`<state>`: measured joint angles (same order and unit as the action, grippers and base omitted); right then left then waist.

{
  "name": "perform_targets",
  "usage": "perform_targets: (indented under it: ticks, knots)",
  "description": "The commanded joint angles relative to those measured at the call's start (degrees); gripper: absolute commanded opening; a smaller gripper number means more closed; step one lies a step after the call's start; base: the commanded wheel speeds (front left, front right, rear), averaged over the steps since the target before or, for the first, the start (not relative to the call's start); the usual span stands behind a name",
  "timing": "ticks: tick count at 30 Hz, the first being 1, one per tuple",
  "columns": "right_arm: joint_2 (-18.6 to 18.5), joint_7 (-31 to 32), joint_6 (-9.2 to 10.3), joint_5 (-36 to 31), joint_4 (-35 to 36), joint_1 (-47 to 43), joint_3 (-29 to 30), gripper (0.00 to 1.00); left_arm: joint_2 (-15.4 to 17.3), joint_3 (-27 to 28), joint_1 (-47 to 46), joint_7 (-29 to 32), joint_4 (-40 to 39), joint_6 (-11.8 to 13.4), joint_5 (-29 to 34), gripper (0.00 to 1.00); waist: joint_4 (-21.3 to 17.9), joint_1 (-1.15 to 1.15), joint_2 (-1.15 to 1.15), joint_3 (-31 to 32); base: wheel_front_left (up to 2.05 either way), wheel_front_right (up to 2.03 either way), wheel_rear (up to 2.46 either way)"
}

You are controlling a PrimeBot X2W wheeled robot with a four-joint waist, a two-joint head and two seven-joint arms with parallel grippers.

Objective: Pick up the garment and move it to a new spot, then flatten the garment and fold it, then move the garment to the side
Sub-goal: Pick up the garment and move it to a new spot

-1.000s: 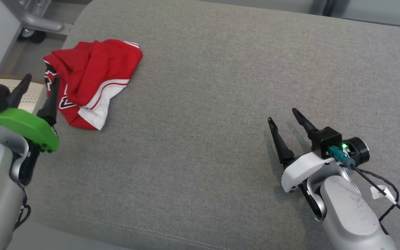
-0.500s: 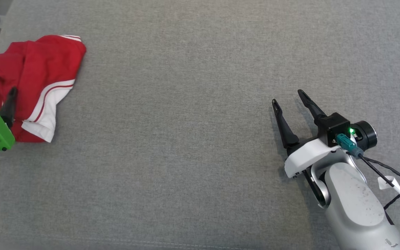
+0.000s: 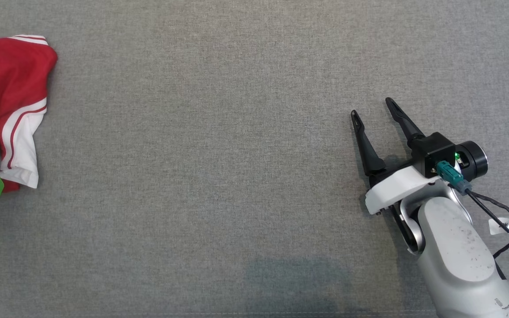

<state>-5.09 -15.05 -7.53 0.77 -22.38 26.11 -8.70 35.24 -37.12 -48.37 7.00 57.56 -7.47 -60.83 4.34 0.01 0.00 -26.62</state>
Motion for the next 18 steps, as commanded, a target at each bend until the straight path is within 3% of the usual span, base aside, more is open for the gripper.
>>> perform_targets:
  ticks: [1, 2, 8, 18]
  knots:
    - [-0.2, -0.1, 0.09, -0.3, 0.1, 0.2, 0.2, 1.0, -1.8, -1.1, 0.7, 0.7, 0.3, 0.0, -0.1, 0.23, -0.1, -0.01, 0.0, 0.0, 0.0, 0.0, 0.0]
    - [-0.1, -0.1, 0.08, -0.4, 0.0, 0.0, 0.3, 1.0, -2.1, -1.4, 0.8, 0.5, 0.2, 0.0, -0.2, 0.0, -0.1, -0.01, 0.0, 0.3, 0.0, 0.0, 0.0]
    - [0.4, -0.1, 0.08, 0.3, -0.6, -1.0, 0.5, 1.0, -1.6, -3.1, 1.3, -1.2, -2.8, -0.2, -0.7, 0.0, 0.2, -0.01, 0.0, 3.1, 0.0, 0.0, 0.0]
    - [1.3, -0.1, 0.08, 2.3, -1.6, -4.1, 1.2, 1.0, 0.5, -10.4, 1.1, -4.4, -15.0, -0.1, -0.2, 0.0, 0.9, -0.01, 0.0, 9.7, 0.0, 0.0, 0.0]
